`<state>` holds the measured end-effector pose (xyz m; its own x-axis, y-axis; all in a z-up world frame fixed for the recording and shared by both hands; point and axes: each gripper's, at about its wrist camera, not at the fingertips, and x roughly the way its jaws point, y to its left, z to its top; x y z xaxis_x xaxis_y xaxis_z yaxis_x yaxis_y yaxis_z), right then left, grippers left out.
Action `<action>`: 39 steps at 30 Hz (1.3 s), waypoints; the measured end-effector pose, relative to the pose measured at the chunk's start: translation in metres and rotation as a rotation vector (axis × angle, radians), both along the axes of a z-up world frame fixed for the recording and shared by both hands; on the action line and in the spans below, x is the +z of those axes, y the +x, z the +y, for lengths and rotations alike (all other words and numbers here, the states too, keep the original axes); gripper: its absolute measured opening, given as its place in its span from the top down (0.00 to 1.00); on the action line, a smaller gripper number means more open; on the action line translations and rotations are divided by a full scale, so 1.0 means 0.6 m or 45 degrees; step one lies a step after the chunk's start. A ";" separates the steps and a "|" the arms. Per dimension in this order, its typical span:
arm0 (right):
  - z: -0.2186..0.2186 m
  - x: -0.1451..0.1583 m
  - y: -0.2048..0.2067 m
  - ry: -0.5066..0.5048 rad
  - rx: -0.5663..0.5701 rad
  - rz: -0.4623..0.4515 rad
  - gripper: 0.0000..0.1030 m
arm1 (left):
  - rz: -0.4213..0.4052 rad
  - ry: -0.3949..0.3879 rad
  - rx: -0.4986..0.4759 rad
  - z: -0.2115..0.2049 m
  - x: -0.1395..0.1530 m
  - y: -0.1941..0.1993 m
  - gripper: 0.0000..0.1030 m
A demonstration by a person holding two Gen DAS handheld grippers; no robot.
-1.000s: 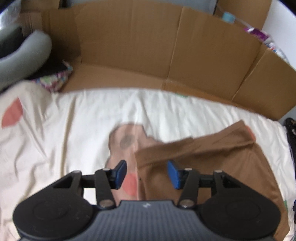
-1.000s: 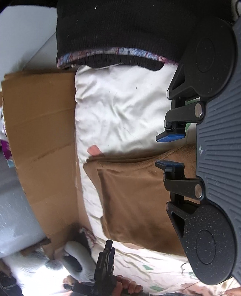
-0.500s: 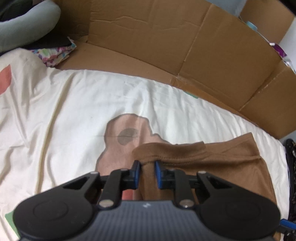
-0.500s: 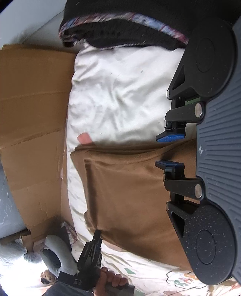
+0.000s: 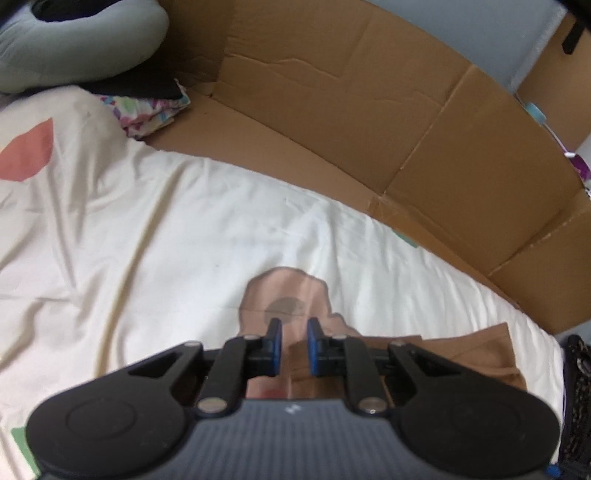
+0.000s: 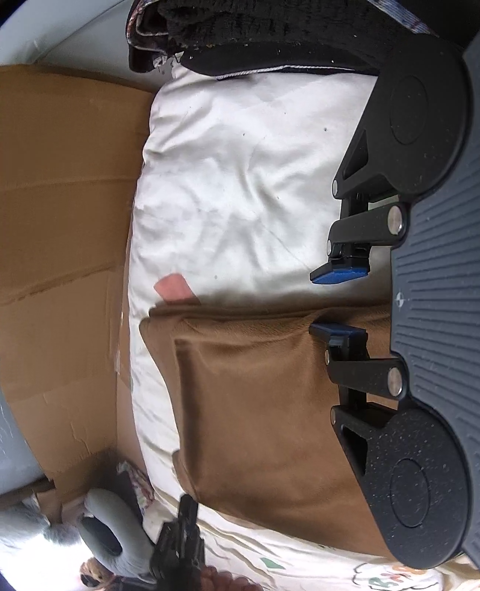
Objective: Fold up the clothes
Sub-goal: 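Withdraw both open tools from the folded brown shirt, then move both open tools to the end of the folded brown shirt stack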
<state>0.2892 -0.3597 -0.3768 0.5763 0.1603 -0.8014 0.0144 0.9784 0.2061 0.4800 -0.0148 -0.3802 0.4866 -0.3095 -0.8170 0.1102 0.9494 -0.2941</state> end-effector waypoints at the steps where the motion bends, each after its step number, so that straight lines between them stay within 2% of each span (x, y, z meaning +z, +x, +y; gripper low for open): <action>1: -0.003 -0.001 0.001 0.008 -0.013 0.002 0.71 | 0.001 0.006 -0.018 0.001 0.005 -0.005 0.84; 3: -0.006 0.000 0.002 0.024 -0.037 0.005 0.71 | 0.016 0.011 -0.049 0.005 0.015 -0.018 0.84; 7: -0.013 0.016 -0.002 0.063 -0.067 -0.022 0.71 | 0.037 0.008 -0.102 0.014 0.036 -0.055 0.77; 13: -0.018 0.050 -0.024 0.076 -0.050 -0.062 0.70 | 0.064 0.016 -0.179 0.018 0.064 -0.133 0.76; 18: -0.014 0.059 -0.052 0.055 -0.024 -0.049 0.66 | 0.106 -0.009 -0.224 0.013 0.071 -0.198 0.74; 21: -0.011 0.059 -0.071 0.046 -0.010 -0.032 0.61 | 0.091 0.005 -0.266 0.004 0.075 -0.238 0.72; 25: -0.006 0.052 -0.092 0.058 -0.022 -0.001 0.61 | 0.063 -0.059 -0.294 -0.012 0.075 -0.279 0.72; 30: 0.024 0.064 -0.116 -0.022 0.060 -0.002 0.61 | 0.060 -0.173 -0.330 -0.044 0.069 -0.320 0.72; 34: 0.055 0.085 -0.137 -0.092 0.164 -0.069 0.61 | 0.064 -0.233 -0.344 -0.062 0.059 -0.344 0.78; 39: 0.088 0.072 -0.145 -0.044 0.208 -0.062 0.62 | 0.103 -0.246 -0.392 -0.092 0.030 -0.370 0.84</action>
<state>0.2019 -0.3068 -0.3334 0.5831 0.2277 -0.7799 -0.1546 0.9735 0.1687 0.2580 -0.0701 -0.3622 0.2828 -0.5832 -0.7615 0.3508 0.8018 -0.4838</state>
